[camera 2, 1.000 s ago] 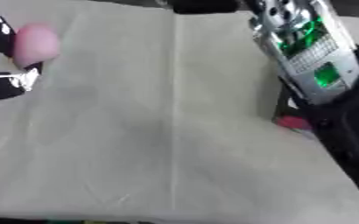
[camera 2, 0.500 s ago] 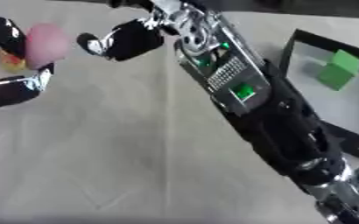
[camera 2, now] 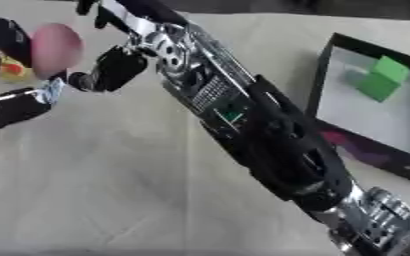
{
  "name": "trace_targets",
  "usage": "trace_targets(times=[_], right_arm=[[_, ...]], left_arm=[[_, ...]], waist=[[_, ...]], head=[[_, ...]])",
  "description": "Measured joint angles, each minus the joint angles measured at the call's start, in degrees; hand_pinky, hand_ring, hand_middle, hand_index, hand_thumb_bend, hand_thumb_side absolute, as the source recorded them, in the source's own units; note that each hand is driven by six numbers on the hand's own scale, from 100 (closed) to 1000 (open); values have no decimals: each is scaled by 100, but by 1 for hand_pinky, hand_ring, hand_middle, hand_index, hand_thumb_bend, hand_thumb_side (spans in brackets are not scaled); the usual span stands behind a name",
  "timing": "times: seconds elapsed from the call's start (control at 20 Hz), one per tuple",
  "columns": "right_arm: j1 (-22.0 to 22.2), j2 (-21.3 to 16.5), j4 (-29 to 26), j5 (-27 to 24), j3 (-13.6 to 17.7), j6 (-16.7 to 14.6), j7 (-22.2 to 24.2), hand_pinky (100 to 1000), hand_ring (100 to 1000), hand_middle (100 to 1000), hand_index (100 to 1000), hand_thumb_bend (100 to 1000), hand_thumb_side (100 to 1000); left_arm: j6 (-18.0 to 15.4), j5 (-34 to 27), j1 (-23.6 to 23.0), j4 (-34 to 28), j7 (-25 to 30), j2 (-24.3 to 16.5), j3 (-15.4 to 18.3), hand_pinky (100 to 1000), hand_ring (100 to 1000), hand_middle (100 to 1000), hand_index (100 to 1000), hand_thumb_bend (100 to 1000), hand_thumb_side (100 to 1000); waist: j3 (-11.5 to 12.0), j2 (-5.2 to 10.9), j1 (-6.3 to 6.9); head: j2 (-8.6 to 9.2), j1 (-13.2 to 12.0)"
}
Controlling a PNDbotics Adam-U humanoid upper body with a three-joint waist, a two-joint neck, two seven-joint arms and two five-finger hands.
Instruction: Pick up the objects with one hand, pass them to the other hand, and then place them into the box on the other side of the table.
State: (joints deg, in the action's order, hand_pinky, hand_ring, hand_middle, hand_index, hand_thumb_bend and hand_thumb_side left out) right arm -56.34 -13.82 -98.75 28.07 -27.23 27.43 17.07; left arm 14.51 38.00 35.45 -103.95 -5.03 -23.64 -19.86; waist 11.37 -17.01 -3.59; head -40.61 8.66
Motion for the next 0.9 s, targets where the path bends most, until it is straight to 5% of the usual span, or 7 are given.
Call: trace_targets(times=[0.65, 0.8, 0.9], right_arm=[[-14, 181, 401, -276, -94, 100, -304, 811, 722, 734, 853, 404, 100], [-13, 209, 449, -409, -120, 111, -378, 808, 709, 662, 792, 287, 100], [-13, 250, 482, -516, -143, 140, -445, 808, 691, 563, 705, 126, 100]], left_arm=[[-172, 51, 28, 105, -126, 93, -99, 535, 429, 408, 434, 100, 100], [-190, 55, 40, 142, -139, 94, -99, 536, 429, 408, 435, 100, 100], [-209, 62, 41, 166, -143, 100, -104, 536, 428, 408, 435, 100, 100]], waist=[[64, -2, -38], [70, -3, -38], [72, -3, -39]], head=[[-3, 73], [-3, 80], [-3, 82]])
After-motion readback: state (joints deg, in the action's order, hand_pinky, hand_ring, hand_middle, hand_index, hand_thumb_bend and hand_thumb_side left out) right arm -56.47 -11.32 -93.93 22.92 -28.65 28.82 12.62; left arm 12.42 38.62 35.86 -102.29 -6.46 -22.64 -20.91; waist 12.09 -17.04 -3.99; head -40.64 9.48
